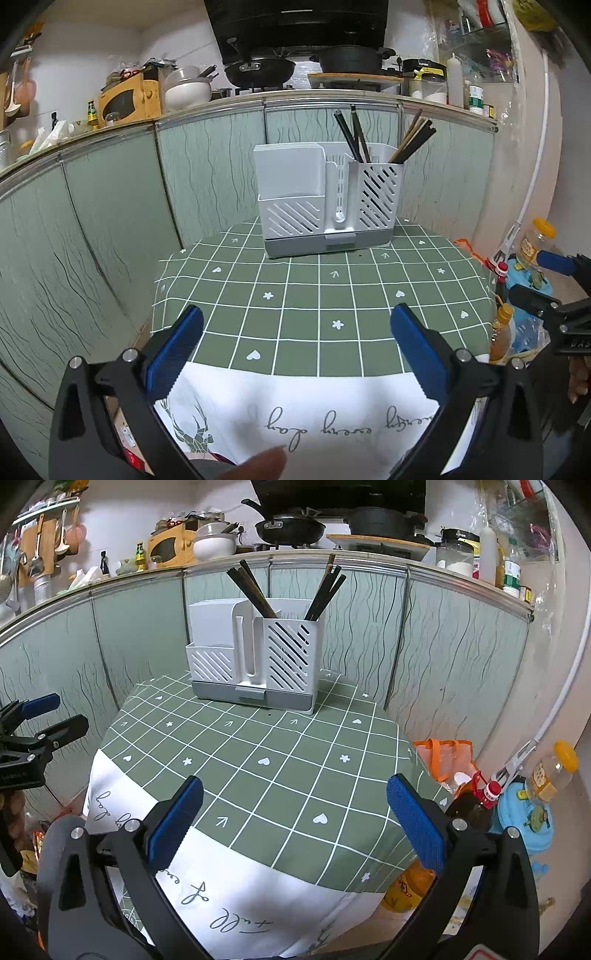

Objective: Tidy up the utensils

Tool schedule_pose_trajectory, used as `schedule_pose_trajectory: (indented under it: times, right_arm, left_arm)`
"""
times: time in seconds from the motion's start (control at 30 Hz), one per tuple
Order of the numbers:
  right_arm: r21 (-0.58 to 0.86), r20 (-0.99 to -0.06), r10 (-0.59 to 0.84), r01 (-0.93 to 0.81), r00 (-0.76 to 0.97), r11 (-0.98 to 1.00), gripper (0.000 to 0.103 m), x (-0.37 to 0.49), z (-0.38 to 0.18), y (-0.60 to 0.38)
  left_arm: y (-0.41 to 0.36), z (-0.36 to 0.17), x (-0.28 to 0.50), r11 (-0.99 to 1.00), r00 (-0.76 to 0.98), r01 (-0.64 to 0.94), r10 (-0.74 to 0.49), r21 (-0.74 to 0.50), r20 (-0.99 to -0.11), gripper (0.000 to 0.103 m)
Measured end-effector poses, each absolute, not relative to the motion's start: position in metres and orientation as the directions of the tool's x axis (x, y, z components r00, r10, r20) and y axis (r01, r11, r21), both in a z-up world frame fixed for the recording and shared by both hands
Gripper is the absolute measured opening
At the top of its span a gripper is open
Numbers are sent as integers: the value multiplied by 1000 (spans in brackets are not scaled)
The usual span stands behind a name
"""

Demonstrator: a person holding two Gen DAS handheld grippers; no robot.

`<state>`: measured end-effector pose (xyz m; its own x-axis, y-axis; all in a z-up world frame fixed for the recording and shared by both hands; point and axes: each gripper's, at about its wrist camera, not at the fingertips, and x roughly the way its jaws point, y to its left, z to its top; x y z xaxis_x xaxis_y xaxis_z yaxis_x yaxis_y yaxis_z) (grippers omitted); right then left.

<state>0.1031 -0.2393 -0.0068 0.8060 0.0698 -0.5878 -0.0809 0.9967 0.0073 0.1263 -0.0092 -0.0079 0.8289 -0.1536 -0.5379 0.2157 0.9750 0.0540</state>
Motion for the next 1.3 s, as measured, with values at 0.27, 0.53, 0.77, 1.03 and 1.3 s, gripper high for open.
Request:
schedule_pose_trajectory:
  times: [0.27, 0.53, 0.77, 1.03, 1.3]
  right_arm:
    - [6, -590, 70, -82, 804, 997, 96, 102, -8, -239]
    - [7, -589, 68, -79, 805, 997, 96, 99, -8, -239]
    - [10, -589, 69, -77, 805, 997, 96, 99, -7, -240]
    - [13, -588, 68, -75, 806, 997, 96, 98, -7, -240]
    - [14, -593, 66, -72, 802, 997, 96, 99, -8, -239]
  left_arm:
    - [-13, -9, 127, 975, 824, 209, -136, 71, -550, 99]
    - [-15, -10, 127, 975, 816, 211, -137, 69, -562, 99]
    - [-14, -14, 127, 975, 808, 212, -139, 62, -573, 99]
    - [-13, -14, 126, 977, 811, 209, -143, 53, -568, 99]
    - [-13, -15, 125, 976, 808, 210, -138, 60, -573, 99]
